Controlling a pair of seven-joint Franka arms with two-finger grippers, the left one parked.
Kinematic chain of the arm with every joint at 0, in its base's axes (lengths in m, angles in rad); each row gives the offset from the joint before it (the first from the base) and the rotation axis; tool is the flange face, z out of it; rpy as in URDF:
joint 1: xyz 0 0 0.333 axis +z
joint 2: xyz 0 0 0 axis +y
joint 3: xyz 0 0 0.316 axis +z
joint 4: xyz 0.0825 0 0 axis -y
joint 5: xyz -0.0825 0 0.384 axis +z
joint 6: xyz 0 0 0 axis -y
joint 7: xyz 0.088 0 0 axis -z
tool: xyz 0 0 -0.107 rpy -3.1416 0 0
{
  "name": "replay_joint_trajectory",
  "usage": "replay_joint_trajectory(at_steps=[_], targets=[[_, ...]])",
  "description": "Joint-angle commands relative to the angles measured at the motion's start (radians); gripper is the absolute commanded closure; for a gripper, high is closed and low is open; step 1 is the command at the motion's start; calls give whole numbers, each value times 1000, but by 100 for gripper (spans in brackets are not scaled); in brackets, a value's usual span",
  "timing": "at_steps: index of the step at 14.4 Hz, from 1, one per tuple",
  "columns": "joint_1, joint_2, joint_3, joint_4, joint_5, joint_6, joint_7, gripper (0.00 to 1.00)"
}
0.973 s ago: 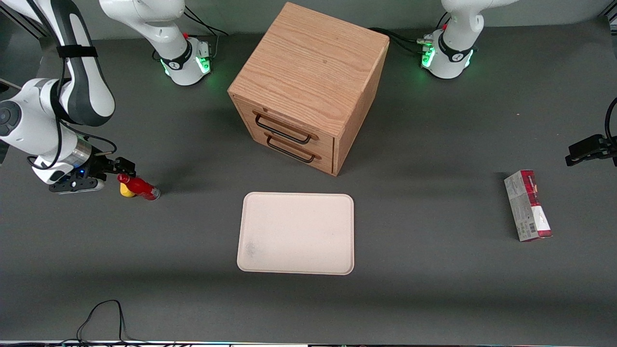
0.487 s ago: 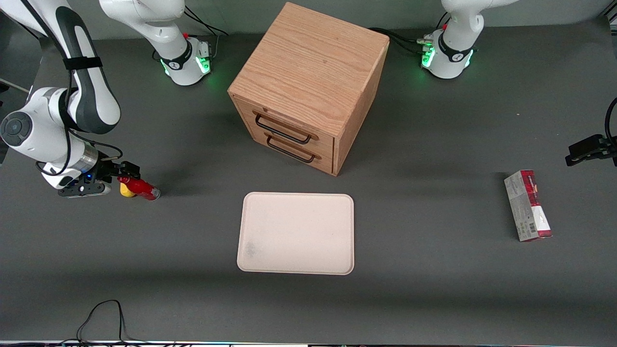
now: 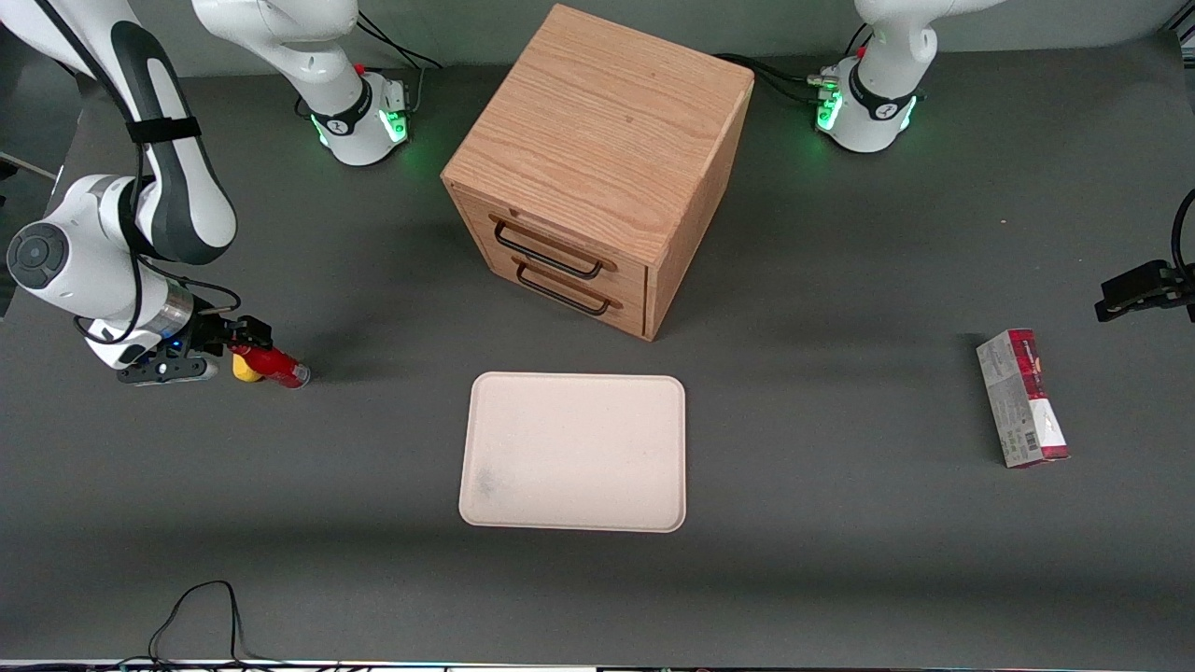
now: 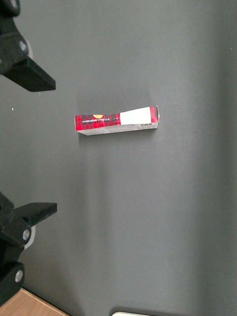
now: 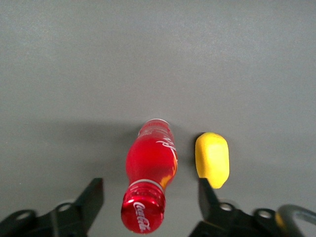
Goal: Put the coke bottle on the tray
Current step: 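Close the right gripper around the bottle's neck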
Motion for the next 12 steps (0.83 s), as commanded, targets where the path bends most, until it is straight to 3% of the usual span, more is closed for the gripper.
replay_joint_trajectory(at_steps=[1,2,3,5,12], targets=[[4,-2,-4,3,-16,-1,-17,78],[4,-3,-4,6,-16,-11,-17,95],[4,-8,-4,9,-16,-16,-17,100],[4,-23,-4,18,-14,-31,-18,100],[1,-126,-6,291,-16,-422,-58,100]])
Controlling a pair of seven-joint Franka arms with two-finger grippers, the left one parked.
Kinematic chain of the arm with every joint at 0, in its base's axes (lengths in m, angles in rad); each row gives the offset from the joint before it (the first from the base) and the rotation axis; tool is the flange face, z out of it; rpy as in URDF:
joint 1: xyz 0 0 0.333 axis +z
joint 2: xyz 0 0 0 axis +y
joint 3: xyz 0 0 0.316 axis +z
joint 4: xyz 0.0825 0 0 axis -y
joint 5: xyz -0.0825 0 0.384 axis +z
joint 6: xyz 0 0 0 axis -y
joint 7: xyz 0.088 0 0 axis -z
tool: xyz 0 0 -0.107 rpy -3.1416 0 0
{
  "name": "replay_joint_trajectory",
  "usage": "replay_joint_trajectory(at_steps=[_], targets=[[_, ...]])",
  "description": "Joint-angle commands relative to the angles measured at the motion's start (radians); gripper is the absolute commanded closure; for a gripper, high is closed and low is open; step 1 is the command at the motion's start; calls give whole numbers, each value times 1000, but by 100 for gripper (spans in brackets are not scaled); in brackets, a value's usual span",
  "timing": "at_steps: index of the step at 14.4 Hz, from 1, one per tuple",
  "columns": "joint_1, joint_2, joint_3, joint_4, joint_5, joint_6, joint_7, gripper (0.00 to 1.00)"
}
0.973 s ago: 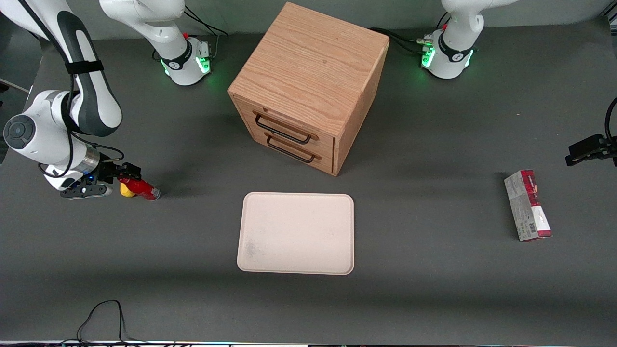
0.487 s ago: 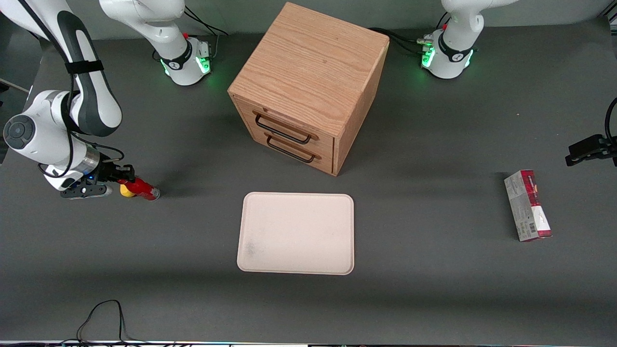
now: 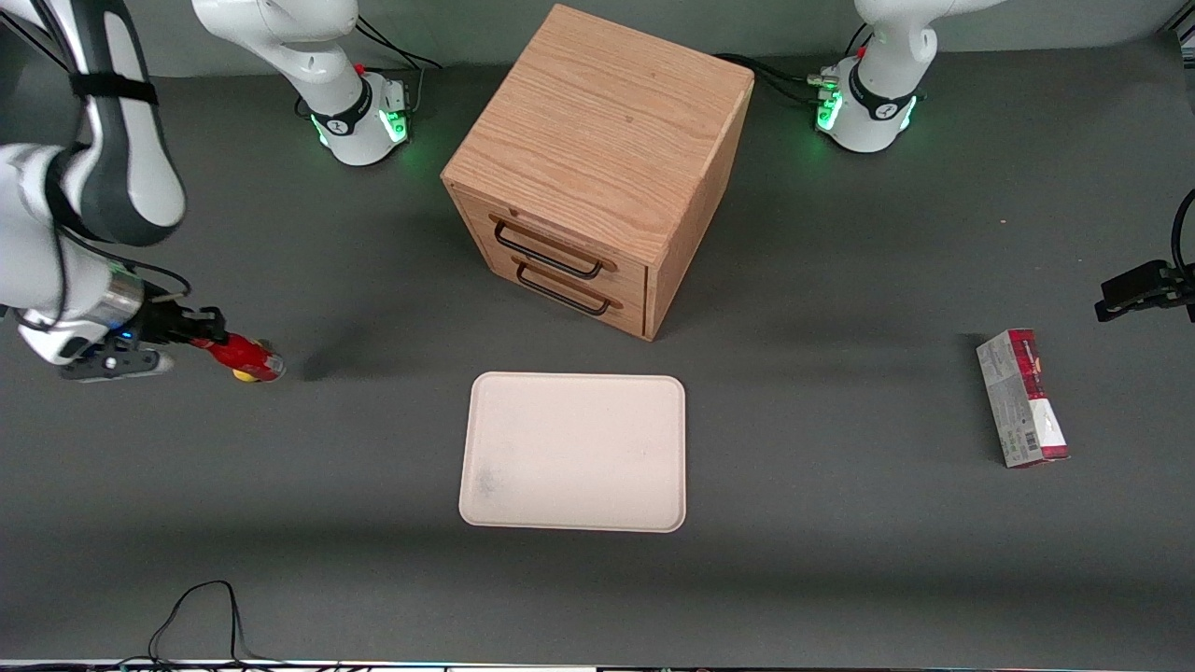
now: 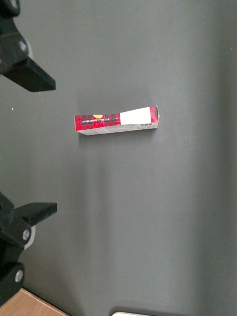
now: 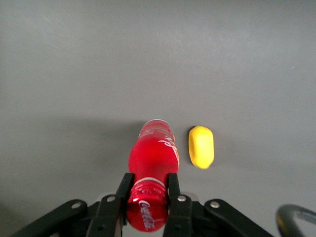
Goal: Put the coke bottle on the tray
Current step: 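Lift the bottle and pull it away from the yellow object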
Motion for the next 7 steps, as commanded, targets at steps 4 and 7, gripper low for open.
replay_joint_trajectory(at_steps=[4,7], targets=[[-6,-32,-21,378,-12,-415,-81,100],[-8,-32,-27,510,-13,-520,-91,100]])
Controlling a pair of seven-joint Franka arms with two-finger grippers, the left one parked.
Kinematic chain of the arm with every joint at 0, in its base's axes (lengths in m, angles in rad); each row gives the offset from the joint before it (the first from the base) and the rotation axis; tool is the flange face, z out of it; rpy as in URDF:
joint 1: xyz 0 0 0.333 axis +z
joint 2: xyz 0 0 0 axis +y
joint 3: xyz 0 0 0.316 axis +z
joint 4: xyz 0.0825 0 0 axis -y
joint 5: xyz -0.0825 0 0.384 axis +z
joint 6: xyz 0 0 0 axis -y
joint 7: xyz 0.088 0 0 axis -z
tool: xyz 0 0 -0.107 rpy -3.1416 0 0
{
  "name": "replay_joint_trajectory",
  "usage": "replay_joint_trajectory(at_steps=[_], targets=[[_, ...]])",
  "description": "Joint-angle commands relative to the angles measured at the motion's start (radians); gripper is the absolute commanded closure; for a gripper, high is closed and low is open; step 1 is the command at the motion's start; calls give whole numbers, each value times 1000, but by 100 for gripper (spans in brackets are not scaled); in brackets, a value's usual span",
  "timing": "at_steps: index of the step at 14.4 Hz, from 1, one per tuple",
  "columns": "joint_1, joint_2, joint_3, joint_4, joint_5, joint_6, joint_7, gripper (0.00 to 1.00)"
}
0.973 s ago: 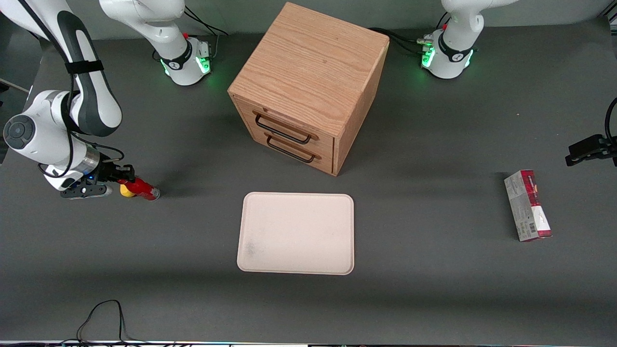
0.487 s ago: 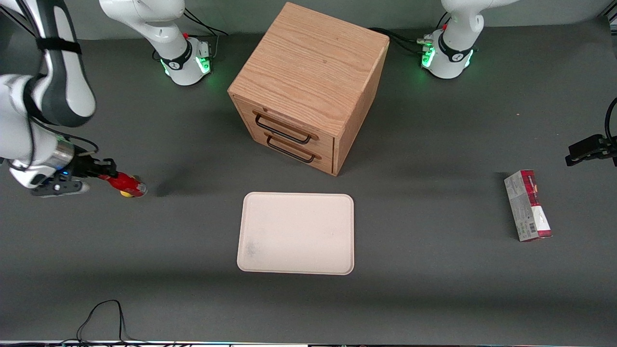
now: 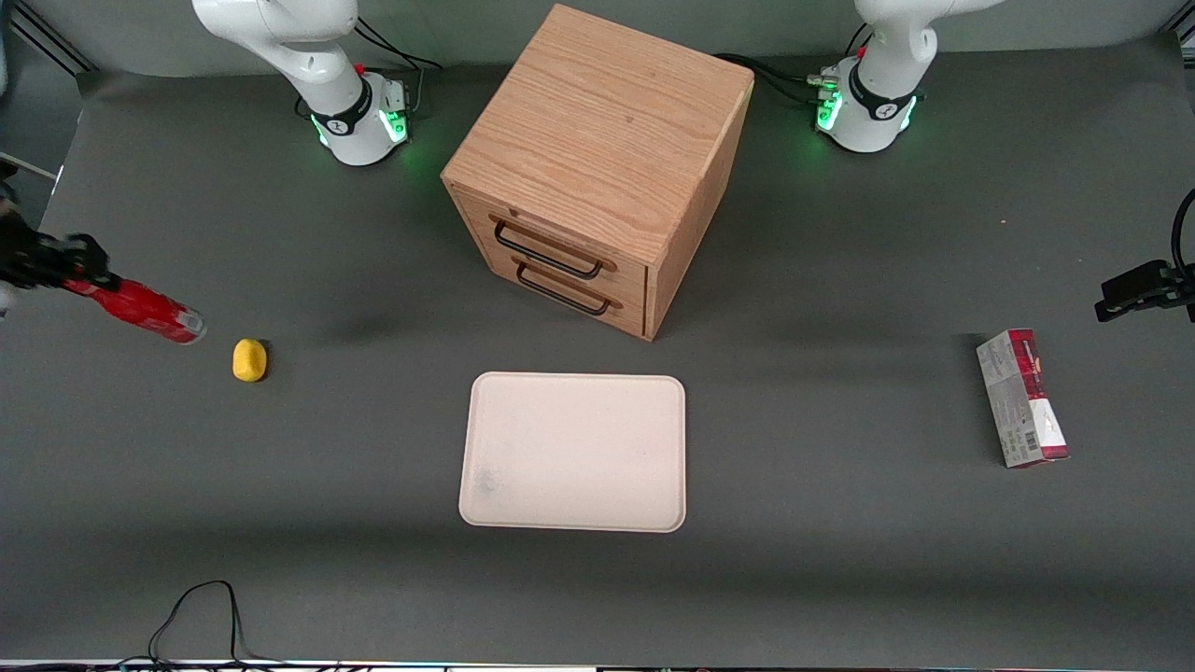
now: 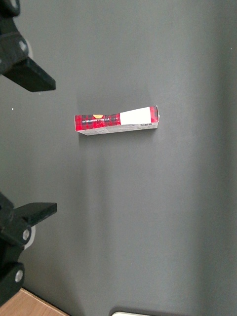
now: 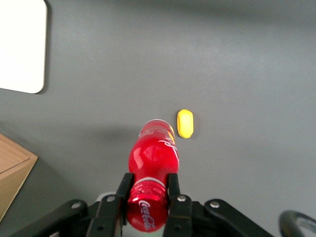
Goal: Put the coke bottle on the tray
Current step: 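Lift the bottle and pull it away from the yellow object, then carry the bottle over the cream tray and lower it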
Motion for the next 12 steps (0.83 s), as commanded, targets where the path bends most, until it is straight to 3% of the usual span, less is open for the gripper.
replay_joint_trajectory(at_steps=[1,5,12], targets=[[1,28,-5,139,-10,-94,-31,100],[13,57,11,191,-1,-102,-27,100],[200,333,32,555,5,-103,44,100]])
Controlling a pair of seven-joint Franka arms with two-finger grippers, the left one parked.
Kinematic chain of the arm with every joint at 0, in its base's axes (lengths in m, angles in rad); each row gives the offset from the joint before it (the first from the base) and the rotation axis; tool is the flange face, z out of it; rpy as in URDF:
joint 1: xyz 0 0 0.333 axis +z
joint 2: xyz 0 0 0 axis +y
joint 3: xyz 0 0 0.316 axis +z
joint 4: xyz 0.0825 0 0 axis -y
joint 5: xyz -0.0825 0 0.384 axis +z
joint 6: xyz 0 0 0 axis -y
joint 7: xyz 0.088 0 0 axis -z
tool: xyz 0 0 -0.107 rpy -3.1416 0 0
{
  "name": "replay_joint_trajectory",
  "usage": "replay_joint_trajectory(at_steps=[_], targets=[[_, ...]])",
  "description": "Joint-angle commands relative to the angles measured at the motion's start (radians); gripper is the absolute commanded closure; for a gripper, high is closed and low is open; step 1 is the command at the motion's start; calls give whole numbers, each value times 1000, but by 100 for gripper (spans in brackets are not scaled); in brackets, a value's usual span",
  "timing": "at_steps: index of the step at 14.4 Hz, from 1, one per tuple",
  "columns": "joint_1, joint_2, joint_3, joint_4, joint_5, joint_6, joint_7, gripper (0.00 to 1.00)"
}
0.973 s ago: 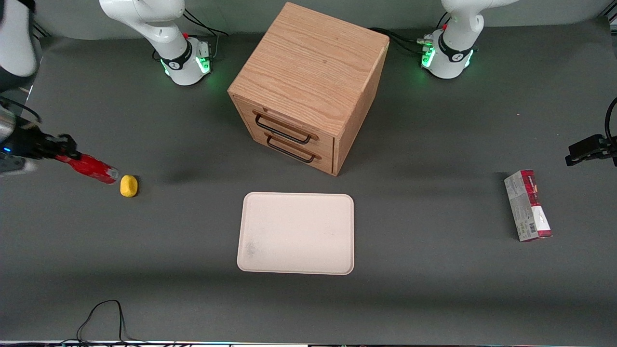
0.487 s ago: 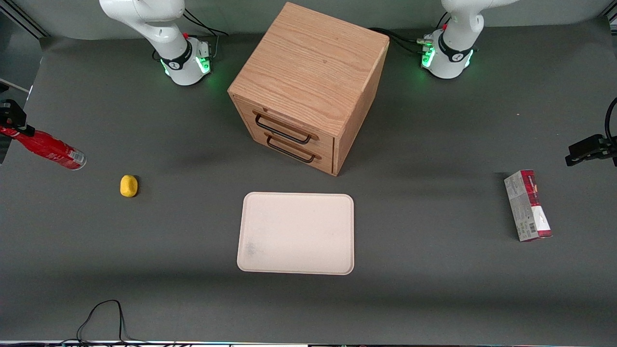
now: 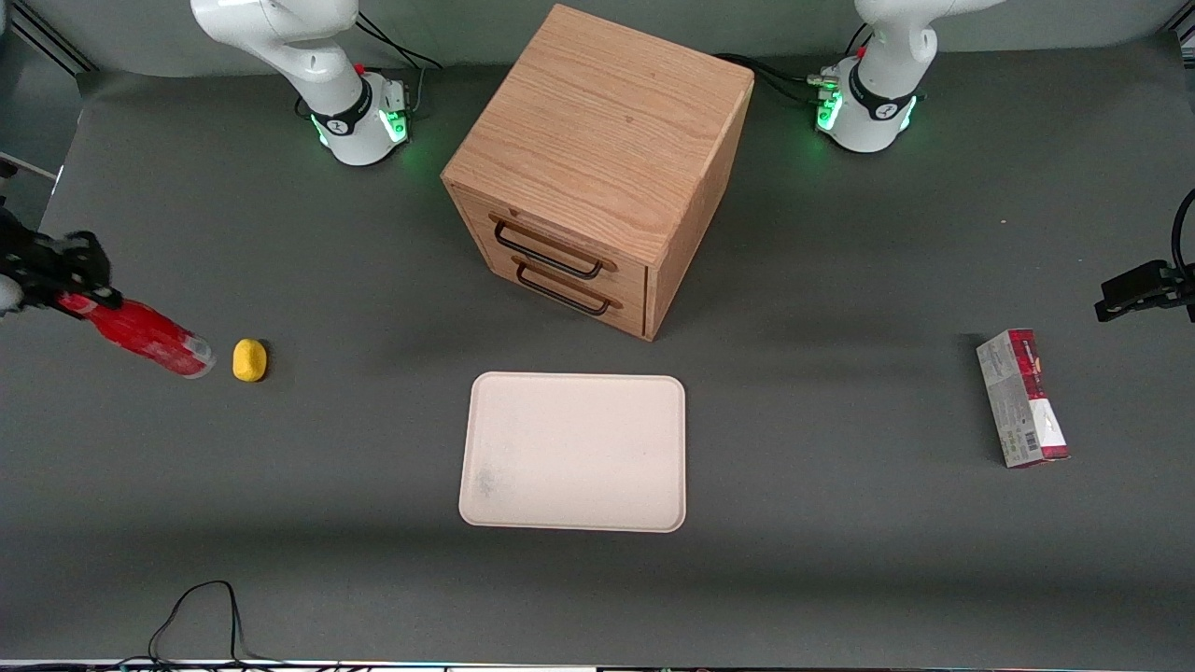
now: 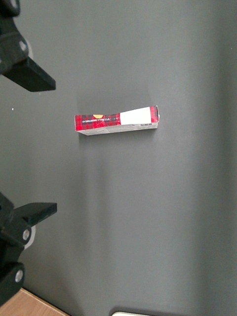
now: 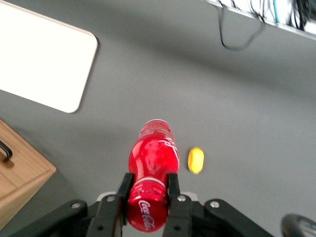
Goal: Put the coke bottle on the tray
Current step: 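Carry the bottle over the cream tray and lower it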
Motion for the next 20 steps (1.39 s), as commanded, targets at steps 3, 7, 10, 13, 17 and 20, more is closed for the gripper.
replay_joint_trajectory(at_steps=[3,7,10,13,17,20], targets=[[119,254,-6,313,1,-31,136,100],[247,367,-6,399,-3,-20,332,100],[305,386,-6,413,-6,-15,385,100],[345,386,-5,413,-8,-8,406,100],[360,390,37,411,-8,17,405,100],[360,439,43,410,-6,50,391,100]])
